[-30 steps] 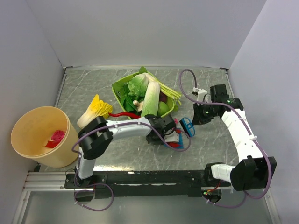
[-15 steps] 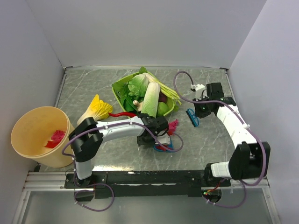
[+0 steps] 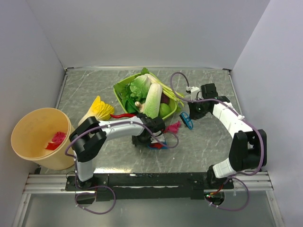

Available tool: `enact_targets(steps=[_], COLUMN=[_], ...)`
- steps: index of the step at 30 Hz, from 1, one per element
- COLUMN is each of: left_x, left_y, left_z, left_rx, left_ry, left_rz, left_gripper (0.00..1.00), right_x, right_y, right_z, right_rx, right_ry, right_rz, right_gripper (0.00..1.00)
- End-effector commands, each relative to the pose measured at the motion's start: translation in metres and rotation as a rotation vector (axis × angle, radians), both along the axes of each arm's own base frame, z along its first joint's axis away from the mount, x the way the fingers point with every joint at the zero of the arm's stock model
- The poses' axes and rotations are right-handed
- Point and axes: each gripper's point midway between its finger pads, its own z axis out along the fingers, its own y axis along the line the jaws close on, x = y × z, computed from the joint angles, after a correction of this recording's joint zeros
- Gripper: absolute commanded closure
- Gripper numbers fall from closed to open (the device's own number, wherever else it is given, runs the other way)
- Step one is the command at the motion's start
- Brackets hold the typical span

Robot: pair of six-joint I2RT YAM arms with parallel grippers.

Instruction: Sweep away the paper scraps from the table

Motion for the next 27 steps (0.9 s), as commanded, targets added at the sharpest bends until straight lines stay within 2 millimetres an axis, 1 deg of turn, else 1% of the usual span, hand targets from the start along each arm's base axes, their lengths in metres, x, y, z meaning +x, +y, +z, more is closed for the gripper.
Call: enact_targets(steps=[1, 2, 3, 6, 7, 9, 10, 13, 15, 16, 18, 20, 21, 22, 23, 24, 25, 26, 27], left_x=[0.013, 0.015, 0.018, 0.023, 0.023, 0.026, 0.028, 0.03, 0.027, 0.027, 0.026, 0.027, 0.026, 0.026, 0.028, 0.028, 0.029, 0.029, 0.032], left_y=[-0.006, -0.007, -0.014, -0.028, -0.033, -0.041, -0.047, -0.059, -0.065, -0.067, -0.072, -0.074, -0.075, -0.077, -0.08, -0.082, -0.085, -0.085, -0.092], left_z=[0.005, 0.003, 0.004, 0.0, -0.002, -0.004, -0.004, -0.005, -0.004, -0.004, -0.004, -0.004, -0.004, 0.0, -0.001, 0.001, 0.005, 0.004, 0.008], left_rx=[-0.005, -0.005, -0.024, -0.057, -0.07, -0.088, -0.109, -0.149, -0.186, -0.202, -0.247, -0.287, -0.302, -0.322, -0.342, -0.358, -0.38, -0.388, -0.424], left_ry=[-0.043, -0.043, -0.051, -0.046, -0.042, -0.045, -0.052, -0.054, -0.038, -0.038, -0.042, -0.064, -0.064, -0.072, -0.084, -0.09, -0.1, -0.104, -0.122], left_rz=[0.044, 0.045, 0.047, 0.035, 0.029, 0.019, 0.014, 0.004, -0.002, -0.005, -0.014, -0.023, -0.03, -0.038, -0.047, -0.054, -0.061, -0.076, -0.081], left_gripper=[0.99, 0.99, 0.99, 0.99, 0.99, 0.99, 0.99, 0.99, 0.99, 0.99, 0.99, 0.99, 0.99, 0.99, 0.99, 0.99, 0.99, 0.99, 0.99], right_x=[-0.011, -0.016, -0.021, -0.033, -0.04, -0.049, -0.056, -0.067, -0.072, -0.071, -0.076, -0.077, -0.077, -0.076, -0.079, -0.082, -0.085, -0.088, -0.093], right_y=[0.023, 0.025, 0.03, 0.041, 0.05, 0.059, 0.066, 0.074, 0.071, 0.068, 0.059, 0.046, 0.041, 0.038, 0.035, 0.03, 0.028, 0.026, 0.022], right_z=[-0.009, -0.012, -0.012, -0.007, -0.001, 0.002, 0.008, 0.013, 0.015, 0.02, 0.023, 0.033, 0.042, 0.048, 0.052, 0.06, 0.063, 0.065, 0.069], right_rx=[0.066, 0.075, 0.1, 0.154, 0.194, 0.234, 0.277, 0.309, 0.294, 0.278, 0.227, 0.158, 0.134, 0.119, 0.104, 0.083, 0.078, 0.072, 0.057], right_ry=[0.061, 0.079, 0.096, 0.13, 0.146, 0.172, 0.189, 0.211, 0.215, 0.189, 0.179, 0.132, 0.091, 0.065, 0.049, 0.013, 0.0, -0.011, -0.024], right_rz=[0.038, 0.04, 0.047, 0.044, 0.053, 0.063, 0.074, 0.095, 0.101, 0.12, 0.123, 0.125, 0.133, 0.134, 0.135, 0.135, 0.14, 0.144, 0.146], right_gripper=[1.0, 1.0, 1.0, 1.0, 1.0, 1.0, 1.0, 1.0, 1.0, 1.0, 1.0, 1.0, 1.0, 1.0, 1.0, 1.0, 1.0, 1.0, 1.0])
